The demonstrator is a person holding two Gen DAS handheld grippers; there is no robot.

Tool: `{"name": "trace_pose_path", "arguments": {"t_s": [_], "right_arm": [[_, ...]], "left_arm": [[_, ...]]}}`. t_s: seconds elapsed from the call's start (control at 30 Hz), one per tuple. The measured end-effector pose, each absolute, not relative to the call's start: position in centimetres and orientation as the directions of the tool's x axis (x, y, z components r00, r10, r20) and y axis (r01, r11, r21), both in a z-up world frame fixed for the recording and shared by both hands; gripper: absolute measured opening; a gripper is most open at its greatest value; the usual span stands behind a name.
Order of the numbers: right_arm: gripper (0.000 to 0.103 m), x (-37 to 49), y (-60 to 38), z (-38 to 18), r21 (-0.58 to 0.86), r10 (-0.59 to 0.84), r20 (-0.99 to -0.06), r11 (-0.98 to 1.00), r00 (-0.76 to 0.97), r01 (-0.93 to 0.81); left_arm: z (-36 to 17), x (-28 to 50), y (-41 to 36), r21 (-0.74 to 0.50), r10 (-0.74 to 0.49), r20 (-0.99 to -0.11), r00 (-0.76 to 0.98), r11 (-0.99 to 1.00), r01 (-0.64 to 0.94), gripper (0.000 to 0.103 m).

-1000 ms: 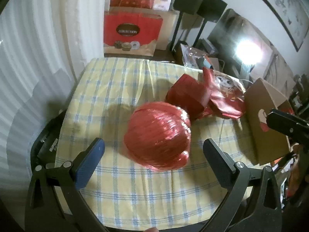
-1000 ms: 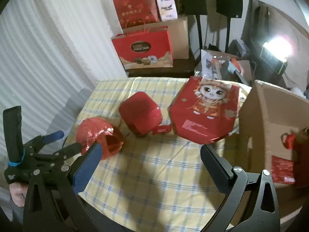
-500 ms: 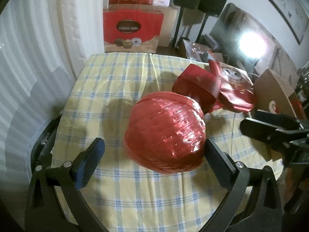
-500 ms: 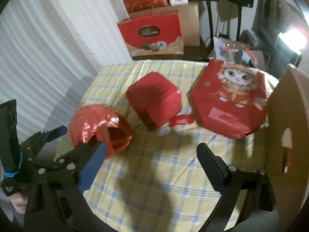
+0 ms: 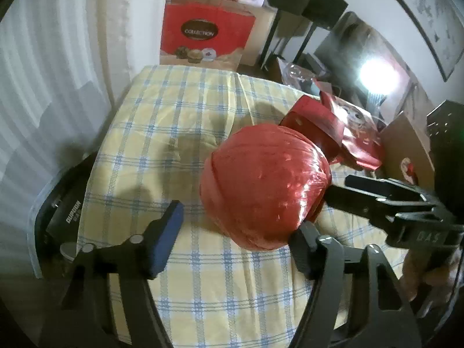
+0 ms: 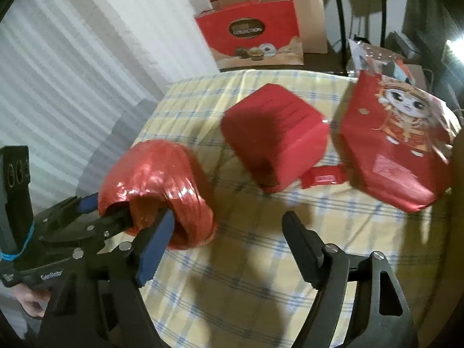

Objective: Organize objects
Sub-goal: 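Reach the right gripper to the red ribbon ball and close on it, then lift the red ribbon ball and carry it over the cardboard box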

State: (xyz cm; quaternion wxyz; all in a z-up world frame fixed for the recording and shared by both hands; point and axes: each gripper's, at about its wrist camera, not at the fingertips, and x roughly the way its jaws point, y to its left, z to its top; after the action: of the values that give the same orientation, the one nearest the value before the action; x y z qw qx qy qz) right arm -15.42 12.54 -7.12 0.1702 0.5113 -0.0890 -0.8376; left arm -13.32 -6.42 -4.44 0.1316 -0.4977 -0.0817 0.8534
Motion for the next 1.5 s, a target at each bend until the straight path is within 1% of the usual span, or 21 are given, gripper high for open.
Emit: {"name": "trace_pose_path", "arguments": {"t_s": [0.03, 0.1, 0.13, 0.17, 0.2, 0.23, 0.27, 0.3, 0.33, 0.47, 0.6, 0.87, 1.27, 1.5], "right_arm": [[0.075, -15.5, 12.2, -7.3, 0.333, -0.387, -0.824, -0.922, -0.413, 0.198], [0.065, -15.7, 11.7, -7.6, 0.347, -0.399, -0.826, -0.916, -0.397, 0.200], [0.061, -15.7, 11.5, -7.9, 0.348, -0.399, -0.831, -0.916, -0.388, 0.197], [0.055, -15.8, 11.2, -8.2, 0.352, -0.402, -0.833, -0.915, -0.379, 0.195], [0.047, -15.9, 11.1, -8.4, 0.360, -0.408, -0.833, -0.912, -0.373, 0.195], [0.042, -15.9, 11.0, -8.7, 0.377, -0.423, -0.830, -0.906, -0.362, 0.193], [0.031, -16.0, 11.0, -8.8, 0.388, -0.433, -0.828, -0.901, -0.356, 0.194], [0.023, -15.9, 10.9, -8.9, 0.402, -0.445, -0.823, -0.895, -0.353, 0.193], [0.022, -15.8, 10.8, -8.8, 0.414, -0.458, -0.815, -0.889, -0.354, 0.198], [0.022, -15.3, 10.7, -8.2, 0.384, -0.440, -0.817, -0.897, -0.374, 0.216], [0.022, -14.7, 11.2, -7.4, 0.390, -0.445, -0.810, -0.895, -0.382, 0.215], [0.022, -13.0, 13.7, -3.2, 0.348, -0.407, -0.802, -0.913, -0.437, 0.213], [0.022, -10.8, 21.1, 3.1, 0.292, -0.320, -0.796, -0.946, -0.513, 0.137], [0.022, -9.3, 25.5, 5.6, 0.264, -0.260, -0.783, -0.961, -0.565, 0.075]], "left_arm": [[-4.5, -13.4, -6.5, -0.272, 0.307, -0.828, -0.469, -0.952, -0.143, 0.061], [-4.4, -13.5, -6.5, -0.274, 0.309, -0.828, -0.468, -0.951, -0.145, 0.061], [-4.5, -13.4, -6.4, -0.273, 0.310, -0.828, -0.467, -0.951, -0.147, 0.059], [-4.5, -13.4, -6.3, -0.275, 0.315, -0.828, -0.464, -0.949, -0.153, 0.055], [-4.5, -13.4, -6.2, -0.278, 0.319, -0.828, -0.461, -0.948, -0.156, 0.053], [-4.5, -13.4, -6.0, -0.283, 0.326, -0.828, -0.456, -0.945, -0.162, 0.050], [-4.6, -13.4, -5.9, -0.293, 0.337, -0.826, -0.451, -0.941, -0.167, 0.046], [-4.6, -13.4, -5.7, -0.301, 0.347, -0.825, -0.446, -0.938, -0.172, 0.045], [-4.6, -13.3, -5.6, -0.301, 0.347, -0.825, -0.445, -0.938, -0.173, 0.045], [-4.3, -13.1, -5.1, -0.282, 0.336, -0.826, -0.452, -0.941, -0.186, 0.042], [-3.3, -12.6, -4.5, -0.278, 0.342, -0.821, -0.457, -0.939, -0.202, 0.042], [0.3, -11.6, -1.7, -0.277, 0.372, -0.789, -0.489, -0.926, -0.257, 0.042], [5.2, -11.4, 6.1, -0.289, 0.459, -0.747, -0.481, -0.876, -0.387, 0.042], [7.6, -11.4, 11.3, -0.277, 0.493, -0.731, -0.471, -0.846, -0.456, 0.042]]}}
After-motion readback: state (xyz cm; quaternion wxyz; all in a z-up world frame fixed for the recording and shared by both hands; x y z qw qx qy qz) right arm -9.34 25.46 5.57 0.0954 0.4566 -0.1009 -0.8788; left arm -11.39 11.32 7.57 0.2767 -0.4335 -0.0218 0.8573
